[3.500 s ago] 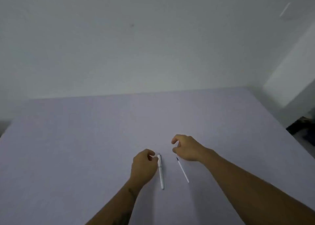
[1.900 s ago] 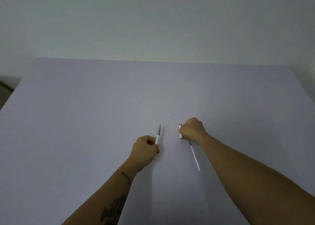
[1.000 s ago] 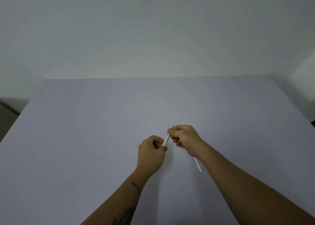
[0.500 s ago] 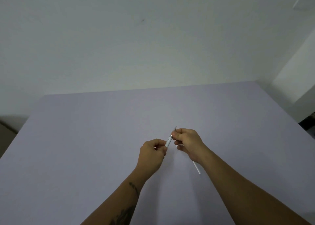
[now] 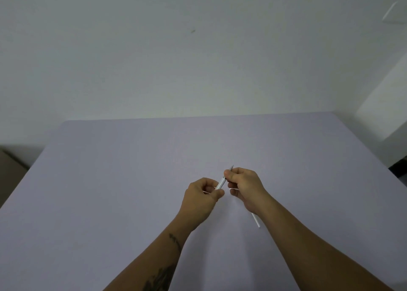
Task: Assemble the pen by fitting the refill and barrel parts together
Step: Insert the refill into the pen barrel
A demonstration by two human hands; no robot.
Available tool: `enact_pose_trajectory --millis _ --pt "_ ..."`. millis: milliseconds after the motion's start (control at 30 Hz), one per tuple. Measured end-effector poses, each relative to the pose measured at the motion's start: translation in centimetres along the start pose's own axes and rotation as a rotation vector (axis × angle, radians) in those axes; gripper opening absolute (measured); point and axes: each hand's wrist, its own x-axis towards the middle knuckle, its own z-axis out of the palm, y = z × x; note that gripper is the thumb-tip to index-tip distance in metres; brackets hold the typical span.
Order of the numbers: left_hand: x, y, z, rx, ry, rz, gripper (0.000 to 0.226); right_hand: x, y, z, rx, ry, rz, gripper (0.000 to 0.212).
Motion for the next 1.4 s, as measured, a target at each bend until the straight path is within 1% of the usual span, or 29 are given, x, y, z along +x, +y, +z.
enact_pose_trajectory --millis 100,200,367,500,633,700,767,867,967,1033,1233,1333,1400 --pt "0.0 -0.2 -0.1 0.039 0.007 -0.013 0.006 -0.2 0.0 -0.1 -0.025 -0.025 -0.002 0.016" --pt "-0.2 -0.6 -0.5 0.048 -0.046 -0.019 0.019 -0.5 0.0 -0.2 -0.047 -0.07 -0.003 0.015" --pt "-0.5 -0.8 -1.0 -0.03 -0.09 -0.045 0.021 -0.9 0.0 -0.4 -0.038 -0.13 0.016 0.022" --pt "-0.5 -0.4 -1.4 -0.038 -0.115 -0.037 0.024 -1.0 0.0 -0.3 0.039 -0.161 0.056 0.014" --pt "-0.5 0.0 -1.5 -0.041 -0.149 -0.037 0.023 -0.6 0.0 -0.2 0.04 -0.114 0.059 0.016" --pt "-0.6 0.2 -1.6 -0.044 -0.163 -0.043 0.023 -0.4 -0.1 -0.3 0.048 -0.119 0.065 0.014" --pt "-0.5 0.2 -1.7 -0.046 -0.167 -0.056 0.024 -0.4 -0.2 -0.6 0.058 -0.155 0.079 0.014" --pt "-0.5 0.1 -1.9 -0.057 -0.177 -0.077 0.025 -0.5 -0.3 -0.9 0.102 -0.221 0.102 0.022" --pt "-0.5 0.0 -1.8 -0.078 -0.181 -0.094 0.027 -0.4 -0.3 -1.0 0.097 -0.251 0.119 0.018" --pt "-0.5 0.0 -1.7 -0.09 -0.181 -0.11 0.027 -0.3 -0.1 -0.9 0.078 -0.254 0.137 0.014" --pt "-0.2 -0.2 -1.7 -0.145 -0.21 -0.148 0.019 -0.1 0.2 -0.7 0.047 -0.181 0.102 0.016" --pt "-0.2 -0.5 -1.7 -0.17 -0.234 -0.17 0.017 -0.2 0.1 -1.0 0.037 -0.211 0.122 0.024" --pt "-0.3 -0.6 -1.7 -0.187 -0.255 -0.184 0.019 -0.3 0.0 -1.1 0.037 -0.237 0.138 0.023"
